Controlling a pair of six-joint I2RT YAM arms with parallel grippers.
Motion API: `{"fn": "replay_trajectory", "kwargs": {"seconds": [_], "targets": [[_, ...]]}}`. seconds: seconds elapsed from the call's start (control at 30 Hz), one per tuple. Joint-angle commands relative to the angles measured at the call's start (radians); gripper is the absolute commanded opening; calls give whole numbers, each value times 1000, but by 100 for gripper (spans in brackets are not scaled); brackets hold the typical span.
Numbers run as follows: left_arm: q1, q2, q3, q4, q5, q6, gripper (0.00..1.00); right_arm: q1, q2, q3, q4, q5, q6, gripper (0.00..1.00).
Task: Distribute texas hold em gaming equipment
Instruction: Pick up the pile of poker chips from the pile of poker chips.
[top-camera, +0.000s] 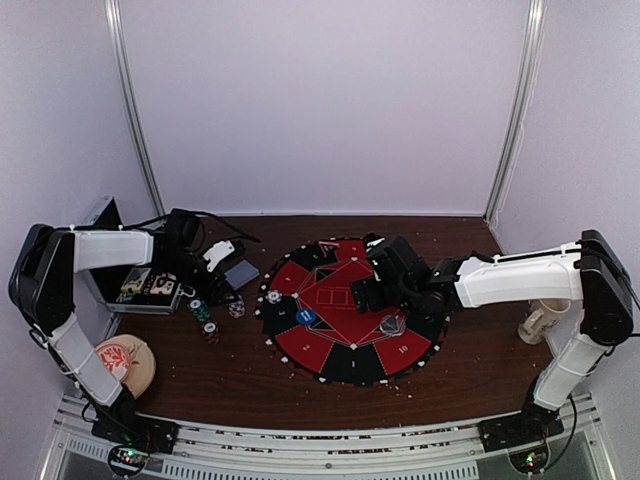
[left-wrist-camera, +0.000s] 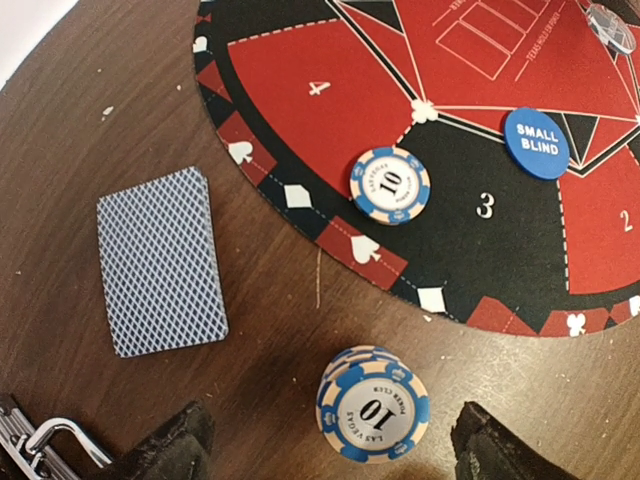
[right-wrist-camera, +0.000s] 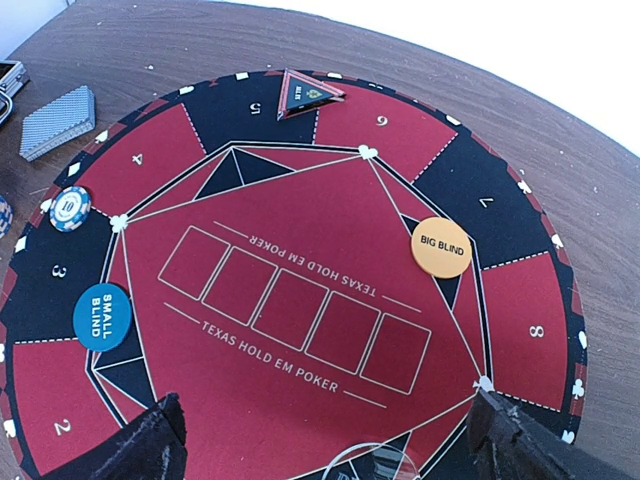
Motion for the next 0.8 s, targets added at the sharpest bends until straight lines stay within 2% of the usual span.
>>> {"fn": "replay_trajectory", "kwargs": {"seconds": [0.0,0.3,0.77], "targets": [[-14,16,-23,14,-2,25,85,6,3,-1,-6,26,-7,99],[-42,22,-33,17,-20,28,83,6,13,4,-10,25,-6,100],[-42,48,-26,36,-22,18,66,8,20,6,-10,24,-7,100]]}}
